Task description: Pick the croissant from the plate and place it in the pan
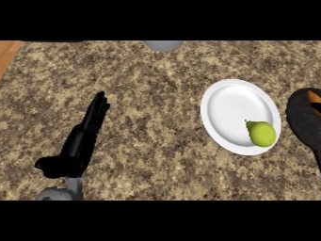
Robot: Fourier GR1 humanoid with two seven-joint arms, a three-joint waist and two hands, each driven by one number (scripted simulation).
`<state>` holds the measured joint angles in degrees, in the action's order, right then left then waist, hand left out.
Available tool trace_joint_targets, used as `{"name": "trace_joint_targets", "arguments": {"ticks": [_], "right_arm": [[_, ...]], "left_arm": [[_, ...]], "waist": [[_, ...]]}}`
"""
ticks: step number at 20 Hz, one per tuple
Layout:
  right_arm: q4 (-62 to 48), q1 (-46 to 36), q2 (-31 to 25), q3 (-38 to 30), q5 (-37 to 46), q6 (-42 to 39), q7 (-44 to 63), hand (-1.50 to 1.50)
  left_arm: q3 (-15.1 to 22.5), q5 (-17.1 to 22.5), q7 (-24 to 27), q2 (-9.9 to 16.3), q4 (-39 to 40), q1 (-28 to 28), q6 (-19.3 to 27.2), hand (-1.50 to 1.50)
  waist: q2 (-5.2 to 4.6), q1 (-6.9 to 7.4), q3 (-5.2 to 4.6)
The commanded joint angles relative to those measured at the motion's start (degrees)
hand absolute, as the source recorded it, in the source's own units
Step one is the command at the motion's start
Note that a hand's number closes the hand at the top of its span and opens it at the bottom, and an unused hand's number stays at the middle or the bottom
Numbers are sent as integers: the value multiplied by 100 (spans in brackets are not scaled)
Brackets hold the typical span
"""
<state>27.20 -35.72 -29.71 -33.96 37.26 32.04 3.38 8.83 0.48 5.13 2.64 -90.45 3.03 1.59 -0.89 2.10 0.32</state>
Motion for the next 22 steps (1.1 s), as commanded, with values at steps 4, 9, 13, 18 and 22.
{"name": "trace_joint_targets", "arguments": {"ticks": [4,9,13,18,22], "right_arm": [[100,254,100,-990,-1240,430,-1847,-150],[390,384,166,-1312,-2067,-371,-2266,-150],[1181,1100,429,-1431,-2665,-1282,-2449,-150],[2335,2043,717,-1237,-3087,-2434,-2280,-150],[3838,2866,1428,-883,-3231,-2630,-2091,-150]], "left_arm": [[94,-179,-29,-72,-95,-127,158,0],[-133,-23,60,11,131,-29,14,0],[54,-140,311,-7,-159,-662,32,0],[-90,-65,-192,103,-451,-319,26,0],[42,-170,-213,-79,-431,-397,155,0]], "waist": [[35,-113,-3],[79,-210,-25],[128,-294,-36],[152,-351,-43],[136,-326,-44]]}}
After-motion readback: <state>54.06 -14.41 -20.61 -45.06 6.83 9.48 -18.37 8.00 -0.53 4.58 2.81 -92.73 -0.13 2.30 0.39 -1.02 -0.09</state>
